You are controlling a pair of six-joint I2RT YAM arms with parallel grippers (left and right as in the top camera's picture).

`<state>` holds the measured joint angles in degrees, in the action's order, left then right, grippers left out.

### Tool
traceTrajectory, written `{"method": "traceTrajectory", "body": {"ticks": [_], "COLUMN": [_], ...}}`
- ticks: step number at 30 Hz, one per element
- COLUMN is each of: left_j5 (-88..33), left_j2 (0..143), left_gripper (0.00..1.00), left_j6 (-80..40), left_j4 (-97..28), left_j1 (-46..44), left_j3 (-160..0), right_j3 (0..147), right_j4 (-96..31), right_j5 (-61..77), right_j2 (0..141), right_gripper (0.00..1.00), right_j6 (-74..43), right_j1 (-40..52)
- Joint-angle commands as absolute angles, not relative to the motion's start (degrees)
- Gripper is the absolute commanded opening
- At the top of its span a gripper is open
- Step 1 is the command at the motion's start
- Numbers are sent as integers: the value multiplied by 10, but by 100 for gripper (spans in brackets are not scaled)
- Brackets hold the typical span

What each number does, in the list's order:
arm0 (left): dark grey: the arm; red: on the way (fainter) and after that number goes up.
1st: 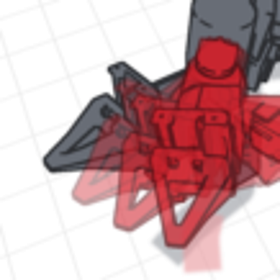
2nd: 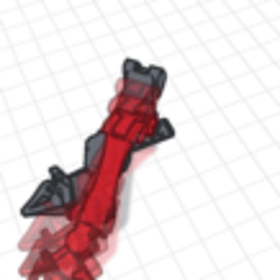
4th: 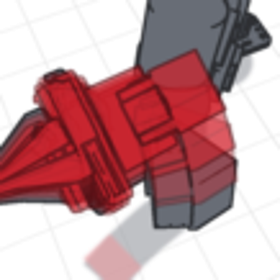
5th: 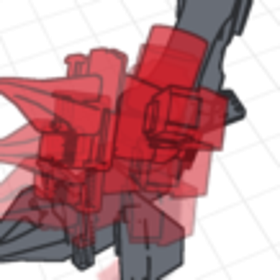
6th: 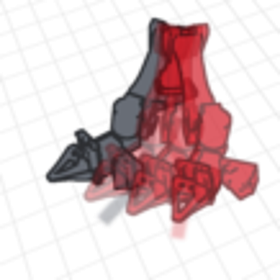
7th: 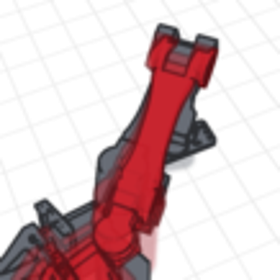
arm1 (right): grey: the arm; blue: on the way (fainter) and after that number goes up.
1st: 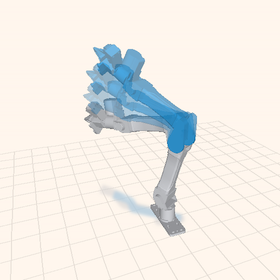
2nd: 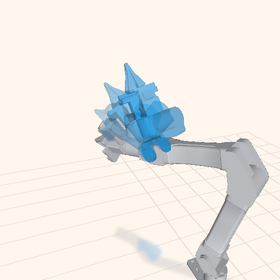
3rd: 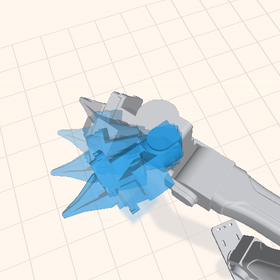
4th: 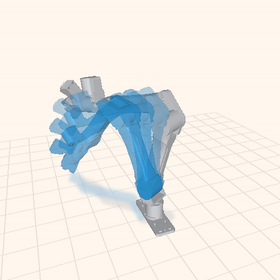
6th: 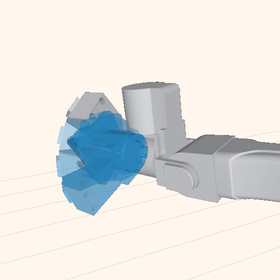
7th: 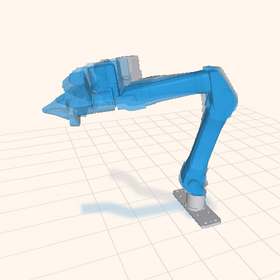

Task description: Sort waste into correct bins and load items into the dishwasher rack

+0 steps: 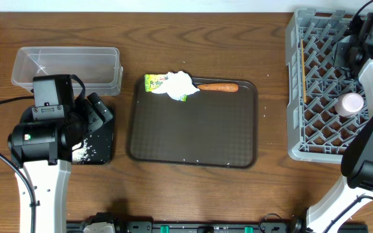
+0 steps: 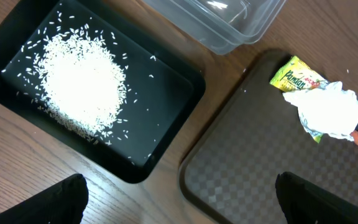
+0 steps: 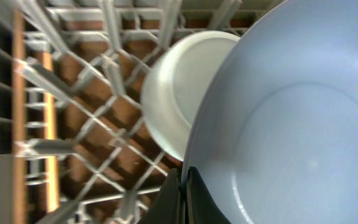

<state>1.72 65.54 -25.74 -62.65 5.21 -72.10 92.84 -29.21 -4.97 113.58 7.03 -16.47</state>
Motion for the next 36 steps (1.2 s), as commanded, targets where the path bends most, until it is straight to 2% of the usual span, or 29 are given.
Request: {"method": "traceTrajectory", "body": {"ticks": [1,6,14,19,22,28,36], "left_j5": [22,22,22,22,22,22,22], "left_j2": [656,656,656,656,656,656,656], "left_gripper": [99,99,99,99,99,99,99], "left_j6": [-262,-262,-262,-262,-262,-262,-262], "left_j4": [-628,-628,-628,-628,-628,-628,-628], "left_j1": [55,55,55,55,55,55,55], "left_j3": [-730,-730,-730,-730,-730,-730,-730], "right_j3": [946,947,939,939,939,939,939], "right_j4": [-288,-258,-179,-116,-30,151,296], "right_j5": [49,239,563,702,776,828,830], "right_j2": [1080,1044,1067,1115,1157,1231,1239], "right_gripper": [1,1,1,1,1,1,1], "right_j6": [9,-47,-117,-141,-190,-339,-477], "right_j1": [-192,-268,-427,-469,-472,-467,-467]}}
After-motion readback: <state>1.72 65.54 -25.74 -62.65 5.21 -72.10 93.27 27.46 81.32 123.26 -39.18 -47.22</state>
